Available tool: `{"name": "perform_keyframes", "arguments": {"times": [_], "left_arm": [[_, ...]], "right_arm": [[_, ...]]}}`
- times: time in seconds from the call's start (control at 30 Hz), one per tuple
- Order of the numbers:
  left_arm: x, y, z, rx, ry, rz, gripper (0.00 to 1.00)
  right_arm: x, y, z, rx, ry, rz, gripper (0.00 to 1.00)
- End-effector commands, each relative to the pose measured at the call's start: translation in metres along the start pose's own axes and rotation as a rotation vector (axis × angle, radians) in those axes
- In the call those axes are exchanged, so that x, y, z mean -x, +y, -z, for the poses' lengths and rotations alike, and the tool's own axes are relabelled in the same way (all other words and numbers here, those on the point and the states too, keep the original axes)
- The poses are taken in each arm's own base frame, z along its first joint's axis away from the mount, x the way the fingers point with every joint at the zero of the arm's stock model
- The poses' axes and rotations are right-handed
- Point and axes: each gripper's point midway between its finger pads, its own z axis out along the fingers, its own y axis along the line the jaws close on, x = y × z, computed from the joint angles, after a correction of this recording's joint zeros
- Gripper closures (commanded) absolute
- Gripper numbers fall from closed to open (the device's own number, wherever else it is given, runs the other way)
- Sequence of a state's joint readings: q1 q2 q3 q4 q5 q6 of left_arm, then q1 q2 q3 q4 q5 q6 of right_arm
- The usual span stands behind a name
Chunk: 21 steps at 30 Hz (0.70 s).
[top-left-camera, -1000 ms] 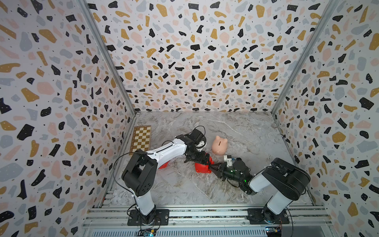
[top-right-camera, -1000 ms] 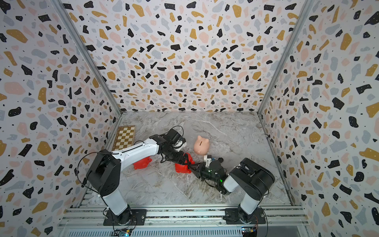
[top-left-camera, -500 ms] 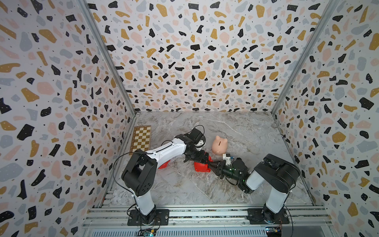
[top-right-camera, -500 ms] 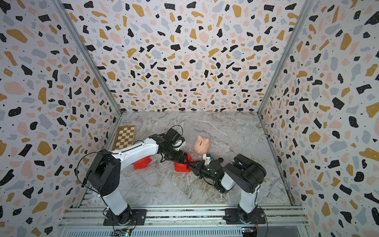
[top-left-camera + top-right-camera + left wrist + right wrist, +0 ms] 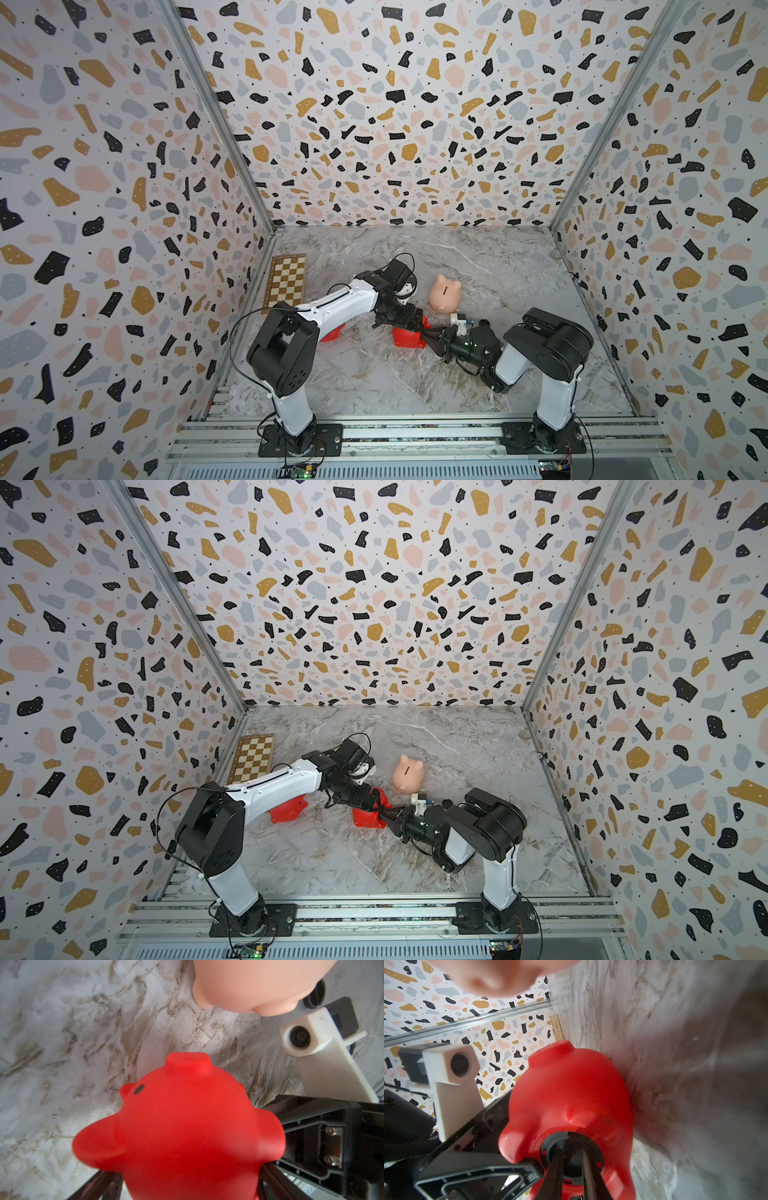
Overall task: Open piggy banks
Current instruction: Open the lid on the piggy bank.
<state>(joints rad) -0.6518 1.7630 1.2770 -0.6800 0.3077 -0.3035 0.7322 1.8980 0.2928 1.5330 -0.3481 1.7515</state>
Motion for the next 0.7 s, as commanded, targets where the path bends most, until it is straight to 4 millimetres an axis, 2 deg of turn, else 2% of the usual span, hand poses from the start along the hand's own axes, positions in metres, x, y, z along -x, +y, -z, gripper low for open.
{"name": "perform_keyframes", "arguments": {"times": [0.0, 0.43, 0.67], "left_arm": [[-0.028, 0.007, -0.018, 0.025, 0.124, 0.015, 0.1], [-0.028, 0.005, -0.018, 0.012, 0.123, 0.011, 0.1], [-0.028, 0.003, -0.017, 0.003, 0.115, 0.008, 0.09]], "right_arm": [[0.003, -0.014, 0.001, -0.049, -0.018, -0.016, 0.8], [0.012, -0.005, -0.013, -0.073, -0.024, -0.036, 0.78], [0.012, -0.012, -0.022, -0.145, -0.014, -0.109, 0.85]]}}
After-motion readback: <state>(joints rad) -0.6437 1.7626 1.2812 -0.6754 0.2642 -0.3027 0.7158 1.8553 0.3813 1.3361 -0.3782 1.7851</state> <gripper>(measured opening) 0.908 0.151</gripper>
